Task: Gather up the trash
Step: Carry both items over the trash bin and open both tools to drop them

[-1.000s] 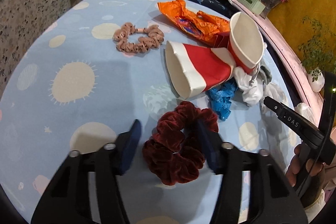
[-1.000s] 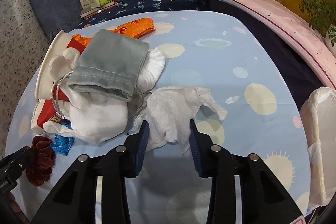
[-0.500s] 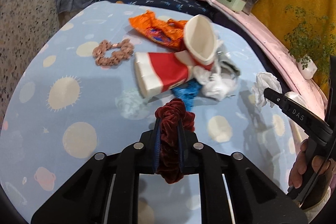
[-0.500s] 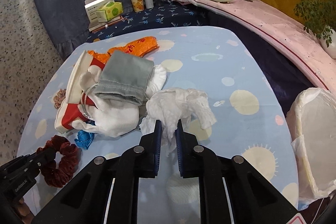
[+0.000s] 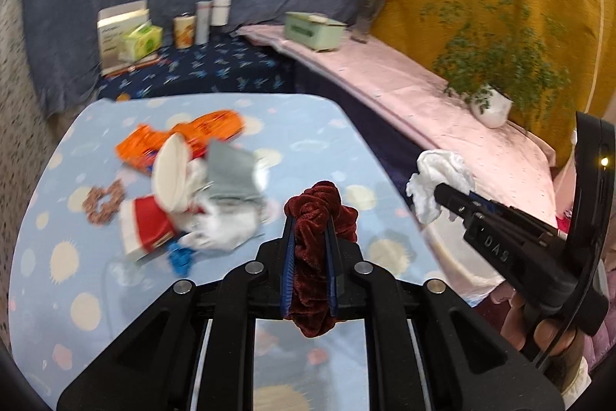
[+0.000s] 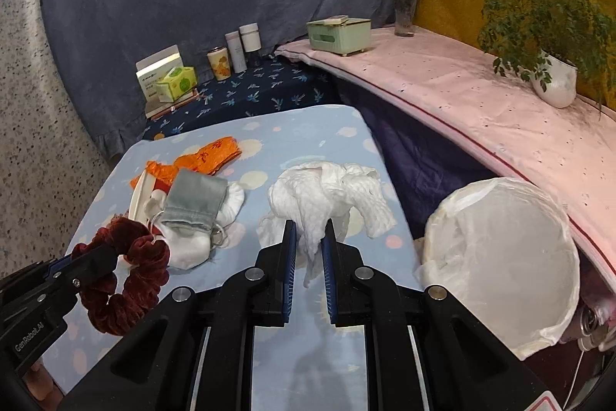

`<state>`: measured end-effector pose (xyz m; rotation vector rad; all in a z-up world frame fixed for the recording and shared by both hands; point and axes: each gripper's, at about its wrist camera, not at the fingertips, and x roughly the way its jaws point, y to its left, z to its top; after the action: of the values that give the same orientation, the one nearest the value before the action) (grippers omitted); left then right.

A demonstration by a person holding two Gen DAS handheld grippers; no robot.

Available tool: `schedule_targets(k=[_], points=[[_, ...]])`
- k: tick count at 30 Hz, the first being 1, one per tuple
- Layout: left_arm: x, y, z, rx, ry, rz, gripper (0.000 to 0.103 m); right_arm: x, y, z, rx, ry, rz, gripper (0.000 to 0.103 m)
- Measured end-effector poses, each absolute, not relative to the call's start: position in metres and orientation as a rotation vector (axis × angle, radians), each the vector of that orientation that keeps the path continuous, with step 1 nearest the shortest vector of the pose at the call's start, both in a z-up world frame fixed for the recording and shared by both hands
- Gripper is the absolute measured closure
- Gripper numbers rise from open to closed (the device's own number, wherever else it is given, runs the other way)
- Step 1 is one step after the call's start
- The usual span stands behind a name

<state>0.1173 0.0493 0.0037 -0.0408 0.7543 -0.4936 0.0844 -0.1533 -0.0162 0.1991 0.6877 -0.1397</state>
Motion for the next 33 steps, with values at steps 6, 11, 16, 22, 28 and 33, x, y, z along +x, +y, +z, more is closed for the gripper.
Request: schedule_targets(k=[6,11,16,22,28,33], points=[[0.109,-0.019,0.023,0.005,0.703,-0.605,0.09,0.06,-0.204,-0.001,0.222,0.653,-0.222,0.09],[0.106,-0.069,0.027,0.032,0.698,-0.666,0.09,0.041,-0.243,0.0,0.25,0.643,-0.284,0.09],[0.108,-0.109,0.022,0.053,0.713,-0.706,0.09,0.032,-0.279,-0.01,0.295,0.654,-0.329,0.09],[0.116,-0.145,0.016,0.064,0.723,-0.75,0.09,0.031,-0.31,-0.024,0.362,0.67,-0.35,0.09],[0.123,-0.169,0.006,0.079,0.739,-0.769,0.09,0.035,-0.327,-0.037,0.38,0.685,-0.362,0.09],[0.128,-0.183,-0.003,0.084,0.754,-0.779,0.088,0.039,-0.334,-0.044,0.375,0.694,-0.365,0.086]])
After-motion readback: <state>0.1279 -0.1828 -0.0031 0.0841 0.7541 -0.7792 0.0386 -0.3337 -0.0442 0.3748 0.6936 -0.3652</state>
